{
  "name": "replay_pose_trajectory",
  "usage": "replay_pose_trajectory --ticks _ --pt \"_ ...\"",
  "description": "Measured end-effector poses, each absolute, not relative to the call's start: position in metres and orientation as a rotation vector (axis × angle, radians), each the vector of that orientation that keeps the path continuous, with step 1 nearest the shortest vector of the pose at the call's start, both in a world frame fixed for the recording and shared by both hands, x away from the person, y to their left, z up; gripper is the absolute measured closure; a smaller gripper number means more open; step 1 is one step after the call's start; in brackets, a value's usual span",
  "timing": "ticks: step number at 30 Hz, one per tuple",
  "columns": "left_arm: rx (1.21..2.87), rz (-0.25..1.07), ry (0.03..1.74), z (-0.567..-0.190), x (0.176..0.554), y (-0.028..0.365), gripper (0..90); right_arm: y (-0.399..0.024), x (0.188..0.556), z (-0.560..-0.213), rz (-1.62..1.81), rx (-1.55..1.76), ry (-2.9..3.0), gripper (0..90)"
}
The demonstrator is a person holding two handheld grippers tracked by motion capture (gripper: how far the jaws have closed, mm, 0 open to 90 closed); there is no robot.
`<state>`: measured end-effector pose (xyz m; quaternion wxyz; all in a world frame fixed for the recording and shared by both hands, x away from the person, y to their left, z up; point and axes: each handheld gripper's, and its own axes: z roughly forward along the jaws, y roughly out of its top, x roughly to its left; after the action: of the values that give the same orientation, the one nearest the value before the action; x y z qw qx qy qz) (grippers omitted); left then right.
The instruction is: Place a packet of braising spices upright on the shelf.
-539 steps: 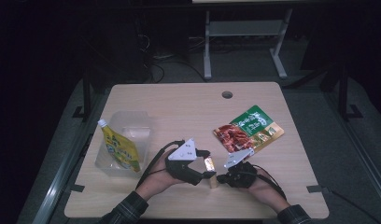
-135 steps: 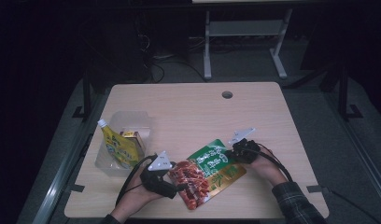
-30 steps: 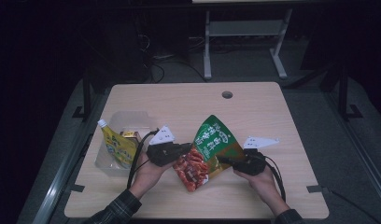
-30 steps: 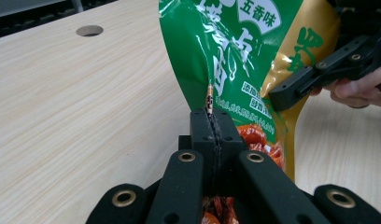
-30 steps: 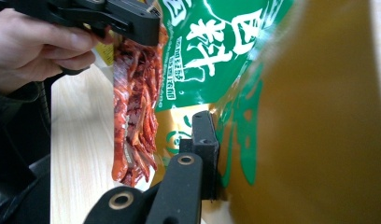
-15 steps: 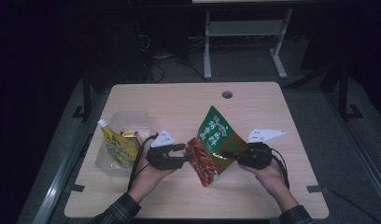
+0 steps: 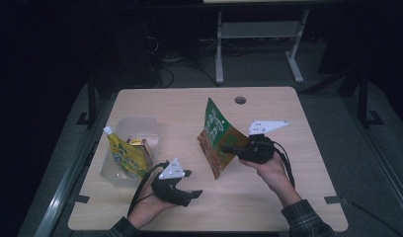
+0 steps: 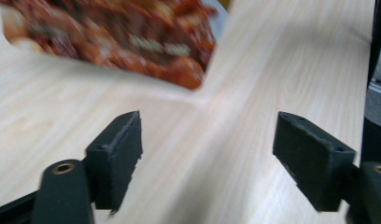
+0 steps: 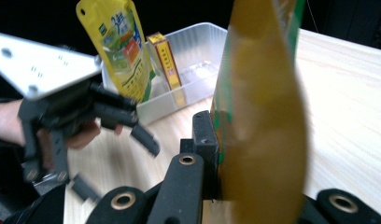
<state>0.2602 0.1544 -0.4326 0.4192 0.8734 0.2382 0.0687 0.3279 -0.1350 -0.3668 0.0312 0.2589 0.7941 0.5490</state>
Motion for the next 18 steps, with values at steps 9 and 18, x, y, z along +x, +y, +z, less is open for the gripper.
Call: replay_pose_trajectory --ticks 9,18 --pt "2.248 0.139 0.574 -0.445 0.248 0.151 19.3 -0.104 0.350 -0.343 1.669 0.722 2.481 90.0" --pt "2.287 0.088 0.516 -0.452 0.246 0.140 18.7 -0.063 0.370 -0.316 1.635 0.628 2.517 90.0"
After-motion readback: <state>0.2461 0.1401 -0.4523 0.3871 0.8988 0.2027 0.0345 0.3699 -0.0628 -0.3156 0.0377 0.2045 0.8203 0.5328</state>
